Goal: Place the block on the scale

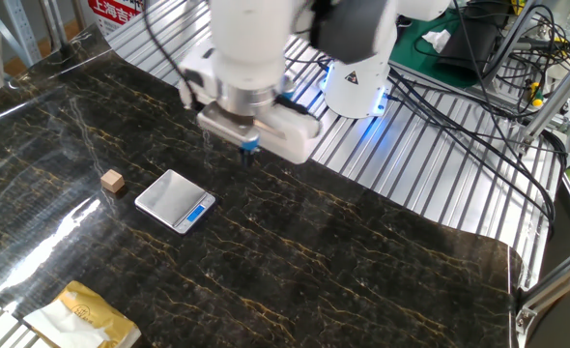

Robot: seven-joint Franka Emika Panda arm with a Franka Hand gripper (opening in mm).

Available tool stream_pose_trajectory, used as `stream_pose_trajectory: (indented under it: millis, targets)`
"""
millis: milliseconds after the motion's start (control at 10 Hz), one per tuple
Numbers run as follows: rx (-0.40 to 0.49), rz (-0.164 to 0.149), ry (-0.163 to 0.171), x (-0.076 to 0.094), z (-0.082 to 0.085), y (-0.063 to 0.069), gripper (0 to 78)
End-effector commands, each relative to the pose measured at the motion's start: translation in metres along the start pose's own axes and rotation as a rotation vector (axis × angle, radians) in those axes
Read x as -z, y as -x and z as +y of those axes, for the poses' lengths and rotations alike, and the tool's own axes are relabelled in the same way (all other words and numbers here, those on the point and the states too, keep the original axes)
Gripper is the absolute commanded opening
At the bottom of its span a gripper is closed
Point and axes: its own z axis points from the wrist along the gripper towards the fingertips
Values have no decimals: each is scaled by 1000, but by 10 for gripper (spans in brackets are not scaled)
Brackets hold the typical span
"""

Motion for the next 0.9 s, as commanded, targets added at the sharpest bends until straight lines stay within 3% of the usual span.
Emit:
stream_pose_trajectory:
  millis: [100, 300, 500, 900]
  targets:
    - [-8, -6, -3, -7, -11, 6, 0]
    - [-10, -8, -3, -15, -19, 9, 0]
    - [11, -25, -2, -37, -37, 14, 0]
    - [-11, -29, -16, -44, -42, 13, 0]
